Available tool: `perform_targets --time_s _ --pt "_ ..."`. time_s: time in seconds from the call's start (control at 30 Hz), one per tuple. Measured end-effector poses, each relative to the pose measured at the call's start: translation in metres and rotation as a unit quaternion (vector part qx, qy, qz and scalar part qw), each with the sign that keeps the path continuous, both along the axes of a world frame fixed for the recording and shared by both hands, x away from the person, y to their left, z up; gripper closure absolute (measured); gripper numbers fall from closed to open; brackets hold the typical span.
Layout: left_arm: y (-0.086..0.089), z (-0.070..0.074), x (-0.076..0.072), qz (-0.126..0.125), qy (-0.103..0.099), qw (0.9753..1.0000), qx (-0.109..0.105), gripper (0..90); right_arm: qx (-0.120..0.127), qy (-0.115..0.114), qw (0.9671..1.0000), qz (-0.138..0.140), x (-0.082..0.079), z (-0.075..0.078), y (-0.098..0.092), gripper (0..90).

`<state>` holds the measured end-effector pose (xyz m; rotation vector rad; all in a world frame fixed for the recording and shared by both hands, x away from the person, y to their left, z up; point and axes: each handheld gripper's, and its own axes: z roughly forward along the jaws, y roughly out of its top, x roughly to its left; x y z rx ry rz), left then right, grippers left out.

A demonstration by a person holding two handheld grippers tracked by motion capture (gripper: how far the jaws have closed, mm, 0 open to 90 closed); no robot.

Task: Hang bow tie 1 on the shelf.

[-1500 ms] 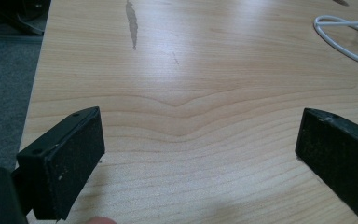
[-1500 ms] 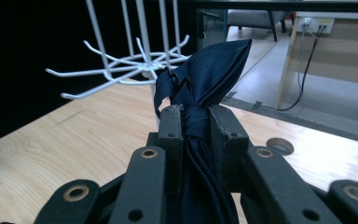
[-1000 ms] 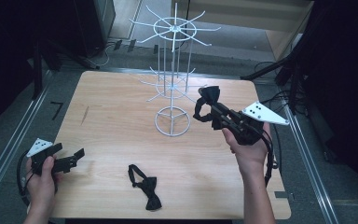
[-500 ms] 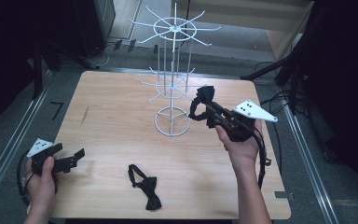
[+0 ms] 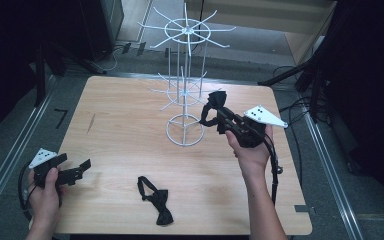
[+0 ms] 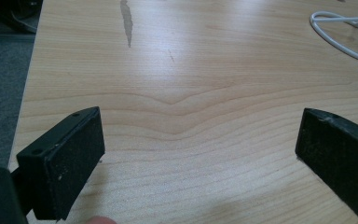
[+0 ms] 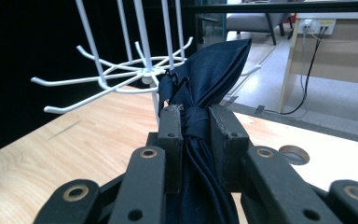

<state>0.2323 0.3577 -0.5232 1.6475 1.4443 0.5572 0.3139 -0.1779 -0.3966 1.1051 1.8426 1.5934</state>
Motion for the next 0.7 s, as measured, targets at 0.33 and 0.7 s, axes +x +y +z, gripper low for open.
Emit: perform_targets --time_s 0.33,0.7 --pt "0.0 0.0 0.0 -0.001 -0.001 1.0 0.0 1.6 0.029 0.023 0.9993 0.006 0.01 -0.016 -0.001 74.5" --pt "0.0 0.0 0.0 -0.001 0.0 1.0 0.0 1.6 0.028 0.021 0.9993 0.011 0.01 -0.023 0.0 67.8"
